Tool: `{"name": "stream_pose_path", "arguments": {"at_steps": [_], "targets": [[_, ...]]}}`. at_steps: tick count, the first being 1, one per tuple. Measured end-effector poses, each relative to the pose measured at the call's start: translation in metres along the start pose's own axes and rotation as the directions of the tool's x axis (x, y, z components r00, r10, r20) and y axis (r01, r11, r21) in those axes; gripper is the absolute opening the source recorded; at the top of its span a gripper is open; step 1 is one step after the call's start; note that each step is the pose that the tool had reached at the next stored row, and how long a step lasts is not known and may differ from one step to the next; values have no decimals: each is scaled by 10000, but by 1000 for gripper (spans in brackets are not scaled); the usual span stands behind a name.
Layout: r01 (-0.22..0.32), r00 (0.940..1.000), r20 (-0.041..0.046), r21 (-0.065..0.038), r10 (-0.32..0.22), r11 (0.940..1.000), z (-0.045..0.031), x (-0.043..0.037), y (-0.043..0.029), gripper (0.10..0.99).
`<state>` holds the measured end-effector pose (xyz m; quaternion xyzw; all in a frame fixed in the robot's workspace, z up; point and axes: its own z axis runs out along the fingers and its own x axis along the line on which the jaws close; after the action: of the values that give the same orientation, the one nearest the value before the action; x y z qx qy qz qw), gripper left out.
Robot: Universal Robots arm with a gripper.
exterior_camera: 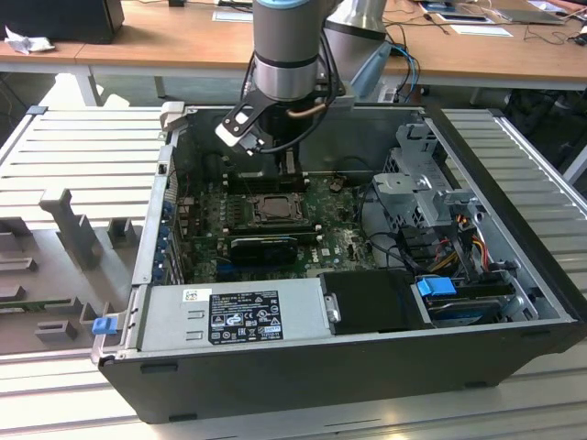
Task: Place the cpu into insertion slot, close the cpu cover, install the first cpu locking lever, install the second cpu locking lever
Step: 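Close the cpu cover, then install the first cpu locking lever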
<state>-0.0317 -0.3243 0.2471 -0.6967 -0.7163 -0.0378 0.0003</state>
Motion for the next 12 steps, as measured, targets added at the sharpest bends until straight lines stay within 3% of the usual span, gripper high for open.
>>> {"name": "stream_pose_path", "arguments": {"at_steps": [5,12], "targets": [[-1,10000,0,0,1,10000,-3,2,-51,106],[-2,10000,-2,-2,2,10000,-21,3,-51,106]]}}
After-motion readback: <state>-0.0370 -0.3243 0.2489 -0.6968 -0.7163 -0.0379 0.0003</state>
